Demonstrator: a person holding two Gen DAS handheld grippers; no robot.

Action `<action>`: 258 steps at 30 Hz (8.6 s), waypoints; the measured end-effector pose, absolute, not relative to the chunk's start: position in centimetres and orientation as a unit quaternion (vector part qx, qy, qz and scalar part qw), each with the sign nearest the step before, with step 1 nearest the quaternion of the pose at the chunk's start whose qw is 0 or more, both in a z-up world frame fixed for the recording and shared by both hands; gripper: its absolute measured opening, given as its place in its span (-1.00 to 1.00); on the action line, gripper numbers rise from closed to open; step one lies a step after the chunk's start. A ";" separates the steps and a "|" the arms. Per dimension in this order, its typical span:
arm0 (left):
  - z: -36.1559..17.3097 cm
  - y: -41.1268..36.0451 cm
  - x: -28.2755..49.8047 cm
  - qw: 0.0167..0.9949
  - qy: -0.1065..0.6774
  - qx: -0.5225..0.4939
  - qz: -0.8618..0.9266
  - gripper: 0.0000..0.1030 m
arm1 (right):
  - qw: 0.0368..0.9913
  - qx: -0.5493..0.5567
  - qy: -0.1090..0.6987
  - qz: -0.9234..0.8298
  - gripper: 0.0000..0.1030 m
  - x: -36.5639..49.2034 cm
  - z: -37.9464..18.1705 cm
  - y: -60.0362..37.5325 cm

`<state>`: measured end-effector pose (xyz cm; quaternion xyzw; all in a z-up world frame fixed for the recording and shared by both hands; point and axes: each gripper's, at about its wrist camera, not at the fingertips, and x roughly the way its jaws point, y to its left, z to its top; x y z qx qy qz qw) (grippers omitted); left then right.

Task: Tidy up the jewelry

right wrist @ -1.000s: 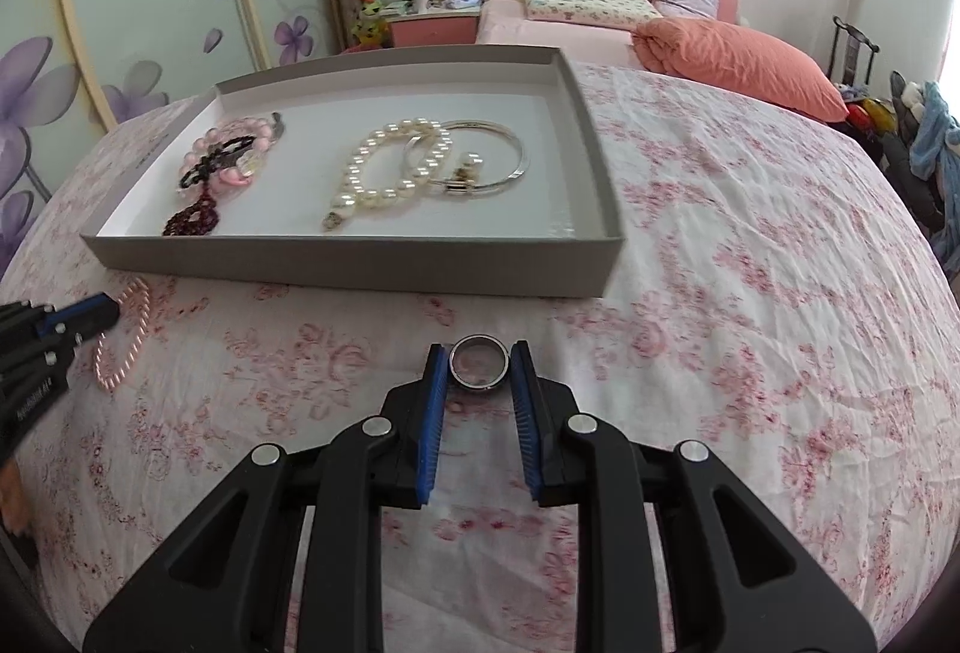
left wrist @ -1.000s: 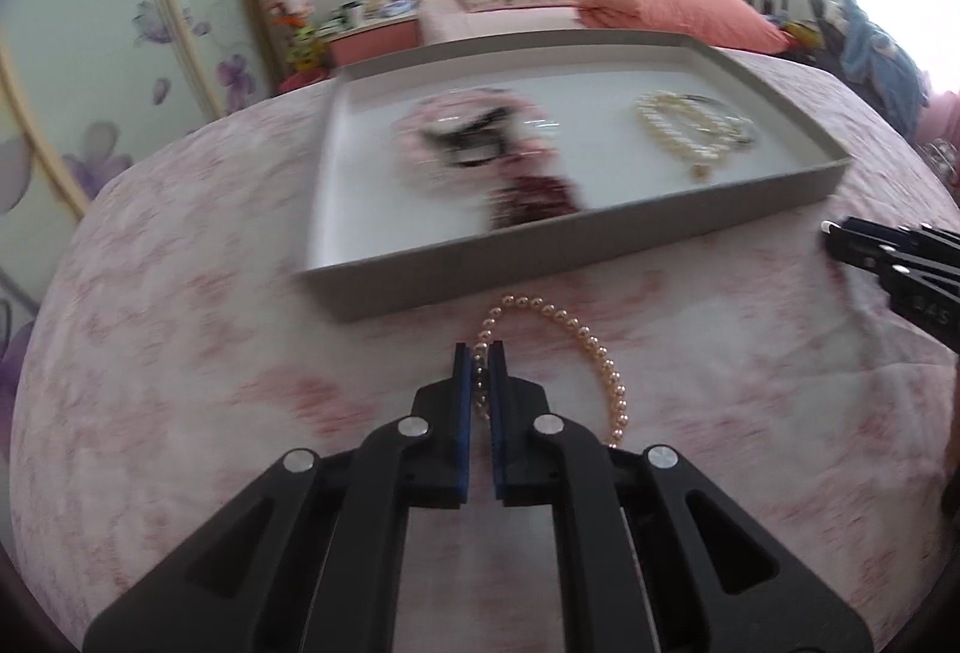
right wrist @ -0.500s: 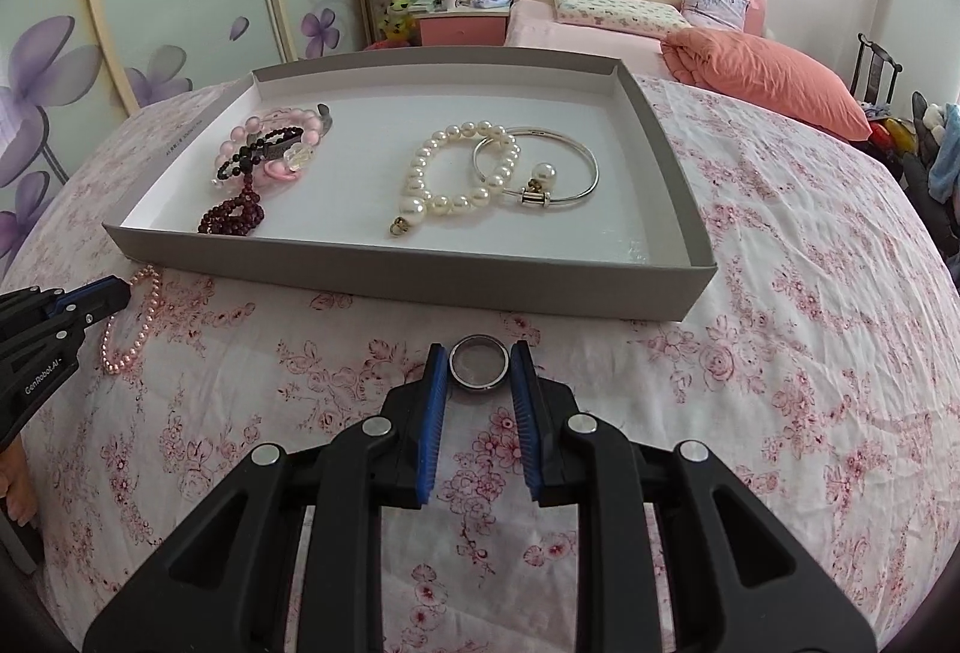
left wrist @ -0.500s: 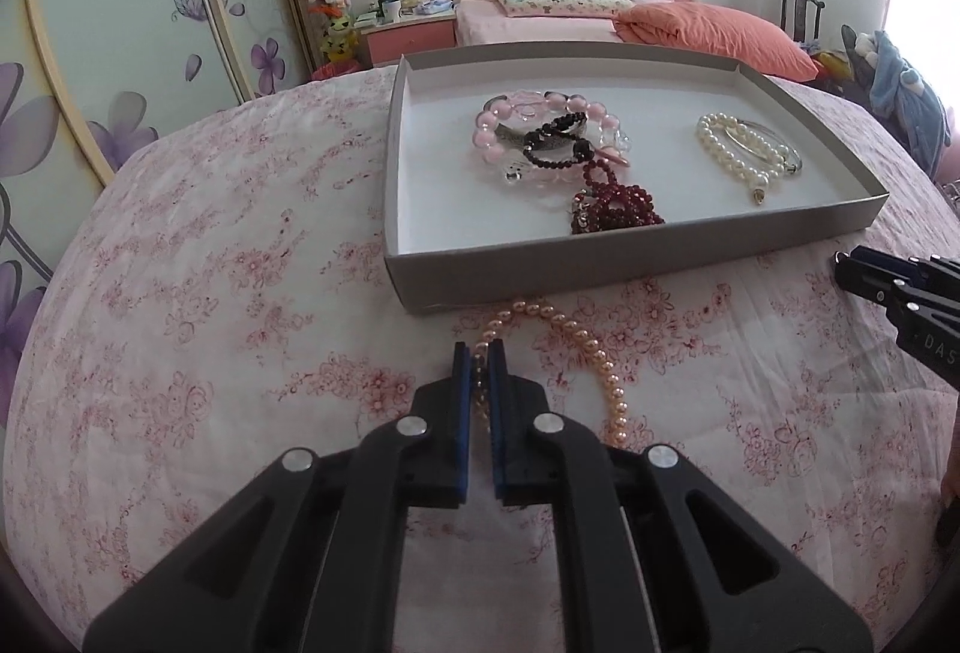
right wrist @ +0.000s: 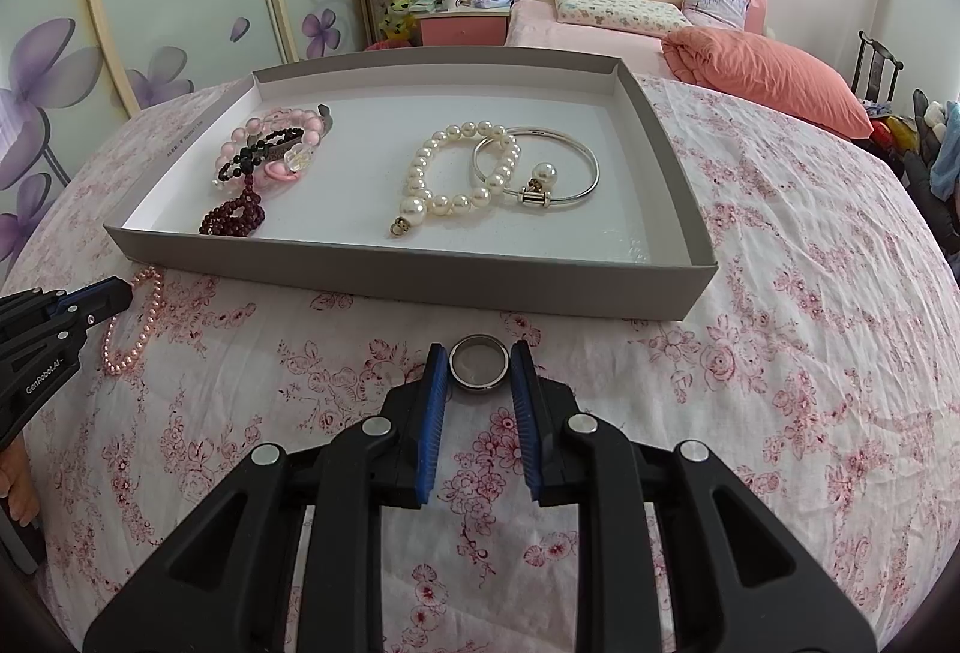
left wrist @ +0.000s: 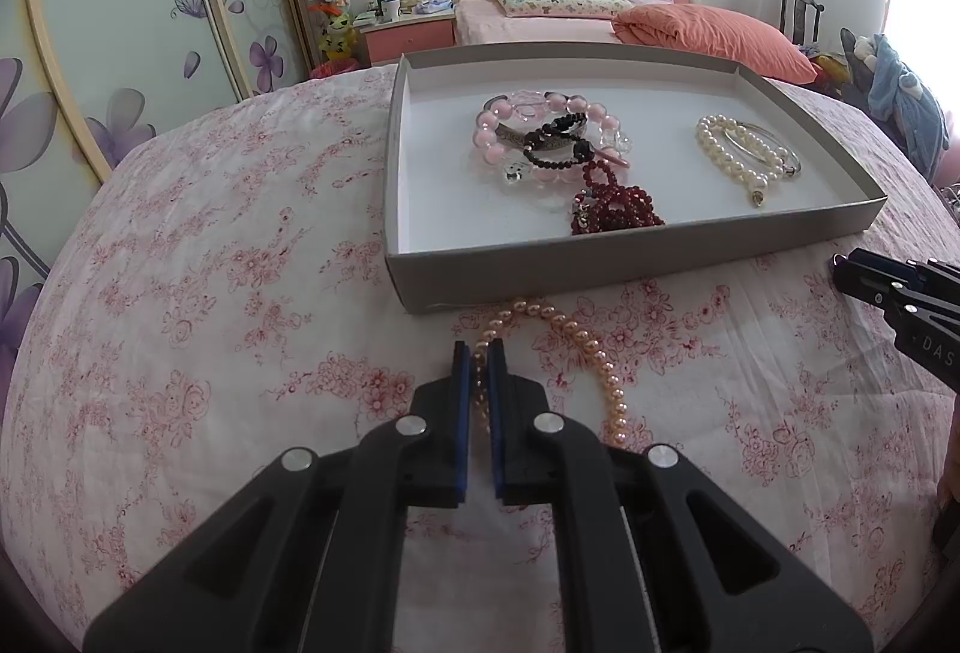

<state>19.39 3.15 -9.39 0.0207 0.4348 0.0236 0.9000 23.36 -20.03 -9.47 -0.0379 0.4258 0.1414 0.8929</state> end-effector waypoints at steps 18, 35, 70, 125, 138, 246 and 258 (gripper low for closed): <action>-9.4 3.2 19.4 0.901 0.433 0.014 0.021 -0.87 | 0.892 -0.026 0.426 0.147 -0.56 23.4 -9.4 -20.4; -0.7 1.8 14.6 0.958 0.285 -0.027 -0.024 -0.87 | 0.947 0.038 0.269 0.172 -0.56 18.6 -1.8 -21.5; 4.5 -1.6 14.3 0.983 0.180 -0.013 -0.025 -0.87 | 0.977 0.014 0.142 0.158 -0.56 17.3 2.8 -20.1; 2.1 4.5 20.2 0.967 0.238 -0.086 0.021 0.04 | 0.963 0.051 0.220 0.150 0.30 23.5 0.5 -20.8; 2.3 4.3 15.6 0.975 0.214 -0.047 0.047 0.92 | 0.964 0.051 0.215 0.147 0.97 20.1 0.7 -20.7; -0.4 1.8 5.7 0.981 0.191 -0.023 0.027 0.92 | 0.964 0.043 0.211 0.158 0.97 10.5 -1.4 -22.2; -0.4 1.8 5.7 0.981 0.193 -0.026 0.026 0.92 | 0.964 0.044 0.210 0.158 0.97 10.6 -1.5 -22.1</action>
